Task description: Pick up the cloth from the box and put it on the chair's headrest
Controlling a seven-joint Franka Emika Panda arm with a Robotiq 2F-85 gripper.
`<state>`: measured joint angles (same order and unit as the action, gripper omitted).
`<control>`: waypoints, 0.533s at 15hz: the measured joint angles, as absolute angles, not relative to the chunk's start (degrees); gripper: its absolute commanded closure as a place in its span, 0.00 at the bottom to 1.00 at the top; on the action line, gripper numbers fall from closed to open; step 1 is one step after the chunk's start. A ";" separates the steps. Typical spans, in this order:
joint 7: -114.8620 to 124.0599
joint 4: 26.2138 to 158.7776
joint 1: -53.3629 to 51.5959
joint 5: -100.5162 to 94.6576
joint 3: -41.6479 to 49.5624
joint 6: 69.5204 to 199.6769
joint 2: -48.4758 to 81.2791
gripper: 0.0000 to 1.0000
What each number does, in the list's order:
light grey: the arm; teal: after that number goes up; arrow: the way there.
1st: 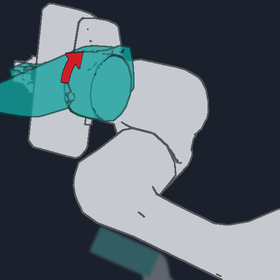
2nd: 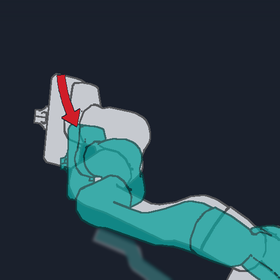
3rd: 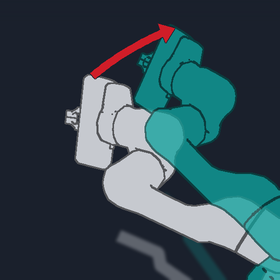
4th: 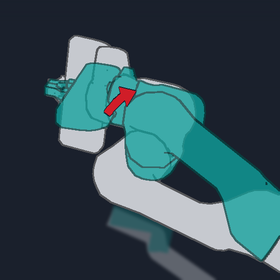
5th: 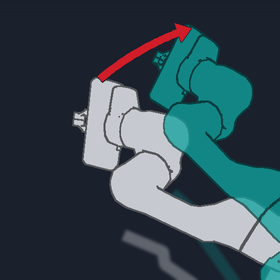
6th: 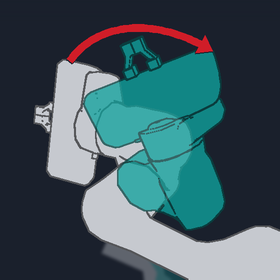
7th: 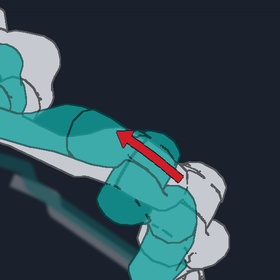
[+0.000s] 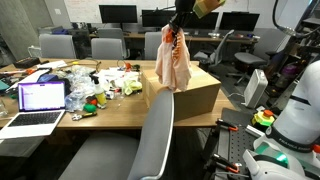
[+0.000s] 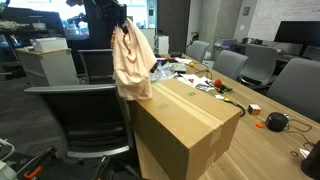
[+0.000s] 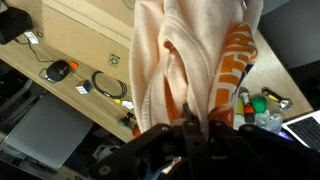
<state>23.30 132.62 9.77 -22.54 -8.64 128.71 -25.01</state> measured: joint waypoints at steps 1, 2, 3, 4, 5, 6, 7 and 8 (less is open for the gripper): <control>23.72 132.97 9.44 -23.16 -9.29 128.42 -25.59 0.98; 24.12 133.33 9.10 -23.69 -9.93 128.04 -26.19 0.98; 24.49 133.68 8.78 -24.20 -10.61 127.53 -26.83 0.98; 24.78 134.09 8.42 -24.61 -11.29 127.10 -27.50 0.98; 25.01 134.44 8.05 -24.99 -12.00 126.60 -28.12 0.98; 25.35 134.73 7.71 -25.76 -12.83 126.10 -28.67 0.98; 25.79 134.97 7.40 -26.57 -13.76 125.48 -29.14 0.98; 26.14 135.15 7.10 -27.38 -14.71 124.90 -29.51 0.98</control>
